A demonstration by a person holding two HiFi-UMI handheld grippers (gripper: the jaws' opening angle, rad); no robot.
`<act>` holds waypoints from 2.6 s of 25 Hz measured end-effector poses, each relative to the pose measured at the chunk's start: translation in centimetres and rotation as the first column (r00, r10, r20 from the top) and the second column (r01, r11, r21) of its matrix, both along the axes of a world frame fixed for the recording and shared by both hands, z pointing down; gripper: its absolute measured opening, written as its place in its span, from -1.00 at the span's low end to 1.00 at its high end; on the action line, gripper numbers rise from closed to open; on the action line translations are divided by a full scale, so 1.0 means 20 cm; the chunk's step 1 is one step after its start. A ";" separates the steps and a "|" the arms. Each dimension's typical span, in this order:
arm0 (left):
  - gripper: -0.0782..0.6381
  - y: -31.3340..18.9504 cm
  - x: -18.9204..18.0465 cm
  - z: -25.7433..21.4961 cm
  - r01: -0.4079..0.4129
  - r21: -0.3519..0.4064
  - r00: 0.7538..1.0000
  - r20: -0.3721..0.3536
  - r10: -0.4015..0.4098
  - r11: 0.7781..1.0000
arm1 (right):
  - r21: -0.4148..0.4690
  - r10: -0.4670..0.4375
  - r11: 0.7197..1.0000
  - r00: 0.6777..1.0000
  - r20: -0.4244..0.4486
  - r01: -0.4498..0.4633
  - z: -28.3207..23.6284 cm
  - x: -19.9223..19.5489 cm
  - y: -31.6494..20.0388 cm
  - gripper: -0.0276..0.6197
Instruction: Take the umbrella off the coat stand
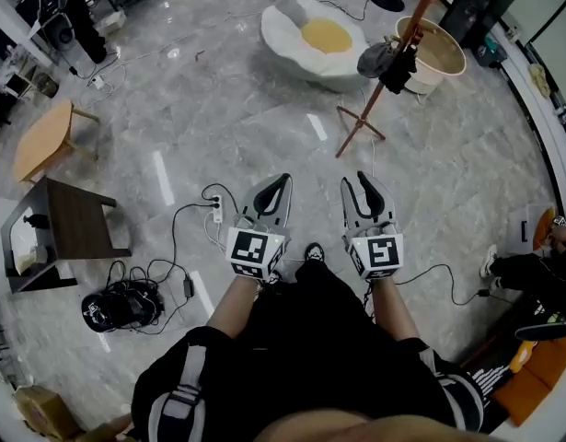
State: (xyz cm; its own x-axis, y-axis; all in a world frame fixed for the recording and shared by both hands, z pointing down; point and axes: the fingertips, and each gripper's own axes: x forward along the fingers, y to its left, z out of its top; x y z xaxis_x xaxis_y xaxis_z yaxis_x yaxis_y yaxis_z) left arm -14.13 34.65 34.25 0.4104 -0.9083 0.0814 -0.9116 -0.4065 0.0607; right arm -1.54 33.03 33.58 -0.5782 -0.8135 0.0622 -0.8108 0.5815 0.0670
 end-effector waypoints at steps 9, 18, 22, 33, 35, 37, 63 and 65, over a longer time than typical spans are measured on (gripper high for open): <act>-0.79 -0.20 0.25 0.06 0.001 -0.033 1.000 -0.004 -0.001 0.999 | -0.029 -0.025 0.999 1.000 -0.001 0.025 0.06 0.29 -0.18 -0.27; -0.79 -0.36 0.41 0.10 0.034 -0.068 0.999 0.035 -0.032 0.997 | -0.044 -0.001 0.999 0.999 0.043 0.003 0.12 0.58 -0.43 -0.18; -0.79 -0.48 0.44 0.10 0.020 -0.058 0.999 0.037 -0.018 0.998 | -0.053 0.006 0.999 0.999 0.043 -0.004 0.15 0.59 -0.52 -0.16; -0.79 -0.88 0.41 0.15 -0.045 -0.051 0.999 -0.009 0.045 0.998 | -0.070 0.045 0.997 0.999 0.000 -0.045 0.21 0.51 -0.88 -0.15; -0.79 -0.98 0.33 0.16 -0.050 -0.058 0.999 -0.018 0.049 0.997 | -0.077 0.043 0.996 0.999 -0.005 -0.043 0.21 0.44 -0.98 -0.15; -0.79 -1.08 0.23 0.17 -0.052 -0.070 0.998 -0.030 0.050 0.996 | -0.085 0.040 0.996 0.999 0.003 -0.040 0.20 0.34 -1.09 -0.14; -0.79 -2.05 0.18 0.40 -0.388 -0.197 0.921 -0.087 0.379 0.900 | -0.221 0.390 0.896 0.921 -0.021 -0.385 0.34 0.29 -1.86 -0.15; -0.79 -2.10 0.27 0.40 -0.413 -0.195 0.911 -0.074 0.407 0.890 | -0.223 0.419 0.885 0.908 -0.008 -0.410 0.35 0.37 -1.88 -0.15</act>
State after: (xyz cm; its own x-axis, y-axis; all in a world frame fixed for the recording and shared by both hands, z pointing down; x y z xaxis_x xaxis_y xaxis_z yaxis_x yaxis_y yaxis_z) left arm -8.68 -7.33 42.15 0.7479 -0.6241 0.2261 -0.6629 -0.7198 0.2060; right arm 5.93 -4.65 40.67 -0.1969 -0.9491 0.2460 -0.9804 0.1884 -0.0579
